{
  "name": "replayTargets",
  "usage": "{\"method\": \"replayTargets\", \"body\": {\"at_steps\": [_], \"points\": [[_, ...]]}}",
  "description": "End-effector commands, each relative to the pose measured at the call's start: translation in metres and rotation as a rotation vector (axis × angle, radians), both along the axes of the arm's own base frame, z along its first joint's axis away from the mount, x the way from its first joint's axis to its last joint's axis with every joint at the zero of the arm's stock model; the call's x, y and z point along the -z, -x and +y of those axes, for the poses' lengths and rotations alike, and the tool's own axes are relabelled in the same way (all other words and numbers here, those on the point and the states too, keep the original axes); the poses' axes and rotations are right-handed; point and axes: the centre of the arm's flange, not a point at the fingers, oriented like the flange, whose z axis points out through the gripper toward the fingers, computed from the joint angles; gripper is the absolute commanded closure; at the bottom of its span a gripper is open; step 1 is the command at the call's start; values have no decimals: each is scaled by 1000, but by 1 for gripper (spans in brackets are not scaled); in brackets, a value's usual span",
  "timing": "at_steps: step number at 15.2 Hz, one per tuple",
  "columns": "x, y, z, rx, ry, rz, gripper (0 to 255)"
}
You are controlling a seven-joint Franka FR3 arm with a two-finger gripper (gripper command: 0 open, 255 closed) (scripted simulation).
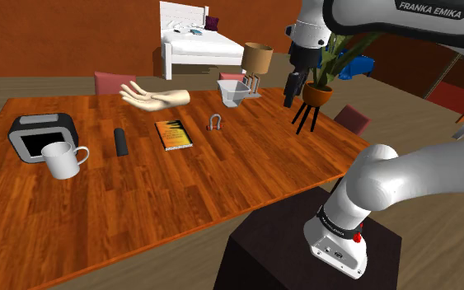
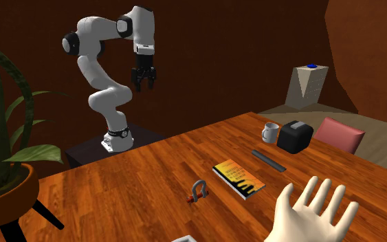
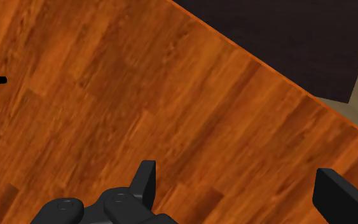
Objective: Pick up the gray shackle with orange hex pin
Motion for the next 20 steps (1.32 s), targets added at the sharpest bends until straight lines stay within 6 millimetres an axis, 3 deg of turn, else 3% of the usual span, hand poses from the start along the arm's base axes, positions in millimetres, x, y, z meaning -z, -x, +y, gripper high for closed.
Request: {"method": "replayTargets", "body": {"at_steps": [1, 20], "points": [[0, 0, 0, 0, 0, 0, 0], [153, -171, -27, 244, 16, -206, 0]]}}
